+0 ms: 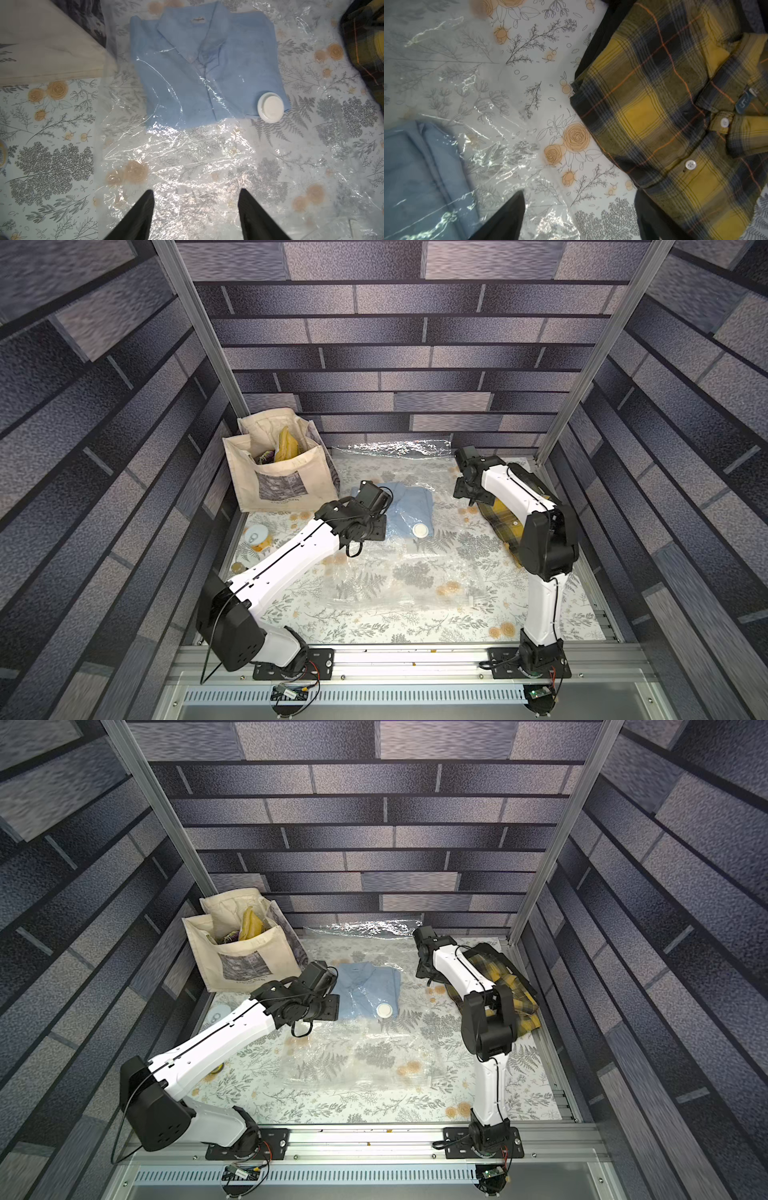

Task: Place the folded shirt into the vacuum bag
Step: Move the shirt from the vacuum bag.

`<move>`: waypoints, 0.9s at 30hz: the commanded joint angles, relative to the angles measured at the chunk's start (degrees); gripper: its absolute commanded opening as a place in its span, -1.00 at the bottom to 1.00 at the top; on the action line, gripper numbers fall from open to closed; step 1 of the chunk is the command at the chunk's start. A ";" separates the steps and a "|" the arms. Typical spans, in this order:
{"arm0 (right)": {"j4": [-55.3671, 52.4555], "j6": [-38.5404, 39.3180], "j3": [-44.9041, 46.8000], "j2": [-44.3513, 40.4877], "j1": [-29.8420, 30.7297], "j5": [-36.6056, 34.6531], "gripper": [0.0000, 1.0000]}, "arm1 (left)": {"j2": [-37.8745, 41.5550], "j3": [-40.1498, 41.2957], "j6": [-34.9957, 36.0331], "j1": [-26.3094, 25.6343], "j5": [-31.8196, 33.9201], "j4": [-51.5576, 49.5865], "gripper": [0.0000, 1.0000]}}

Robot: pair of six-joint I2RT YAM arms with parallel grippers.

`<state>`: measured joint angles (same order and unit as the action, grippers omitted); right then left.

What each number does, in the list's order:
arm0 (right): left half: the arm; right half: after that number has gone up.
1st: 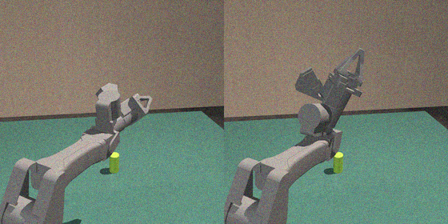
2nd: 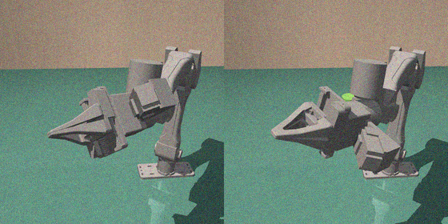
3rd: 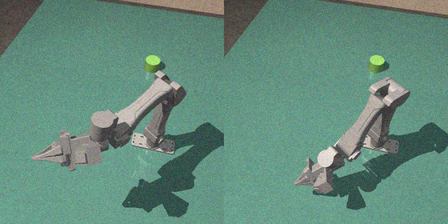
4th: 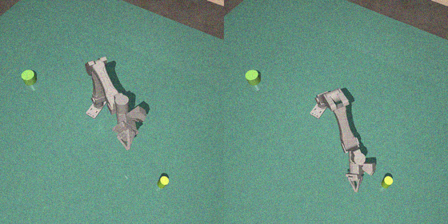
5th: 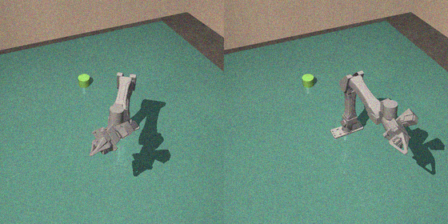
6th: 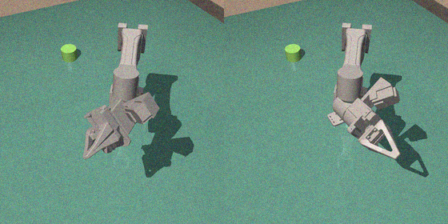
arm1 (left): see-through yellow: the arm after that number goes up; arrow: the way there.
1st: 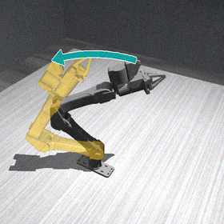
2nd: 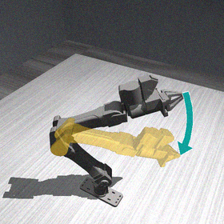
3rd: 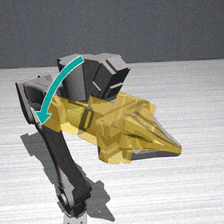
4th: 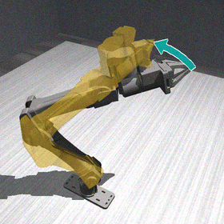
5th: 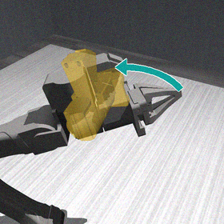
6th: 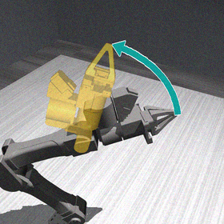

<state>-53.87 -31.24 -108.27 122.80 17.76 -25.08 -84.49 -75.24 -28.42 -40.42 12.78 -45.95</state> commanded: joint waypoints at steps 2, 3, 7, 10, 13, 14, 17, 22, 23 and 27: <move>-8.16 2.74 -11.27 9.00 -1.78 -4.23 0.64 | -3.19 -2.23 2.41 -2.67 1.31 0.95 0.37; -9.12 3.03 -13.09 10.83 -2.22 -4.47 0.62 | -3.42 -2.28 2.42 -2.85 1.14 1.09 0.37; -8.99 4.19 -15.33 15.33 -4.11 -4.05 0.53 | -3.41 -1.70 2.54 -2.65 0.55 1.52 0.38; -9.18 5.28 -16.27 17.81 -5.09 -3.79 0.42 | -2.98 -1.18 2.59 -2.21 0.08 1.64 0.38; -8.70 6.44 -16.11 19.13 -5.54 -4.00 0.12 | -2.71 -0.89 2.34 -1.79 -0.45 1.70 0.37; -8.41 7.01 -15.61 18.85 -5.52 -3.86 -0.11 | -2.53 -0.66 2.21 -1.76 -0.51 1.89 0.37; -5.82 7.92 -11.83 15.06 -5.53 -2.92 -0.56 | -2.28 0.14 1.69 -1.59 -0.88 2.42 0.36; 0.25 9.23 -1.89 3.51 -5.26 1.14 -0.87 | -2.50 2.20 1.43 -1.89 -4.14 5.90 0.33; 1.17 9.42 0.08 1.18 -5.20 2.94 -0.89 | -2.64 2.54 1.43 -2.11 -4.68 6.82 0.32; 5.64 12.24 9.77 -8.86 -2.73 9.49 -0.97 | -3.87 2.84 1.87 -2.22 -6.20 8.60 0.31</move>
<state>-52.21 -21.50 -102.28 120.57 12.49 -21.65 -88.66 -72.84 -27.18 -42.33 8.56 -39.53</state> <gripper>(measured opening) 0.070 0.659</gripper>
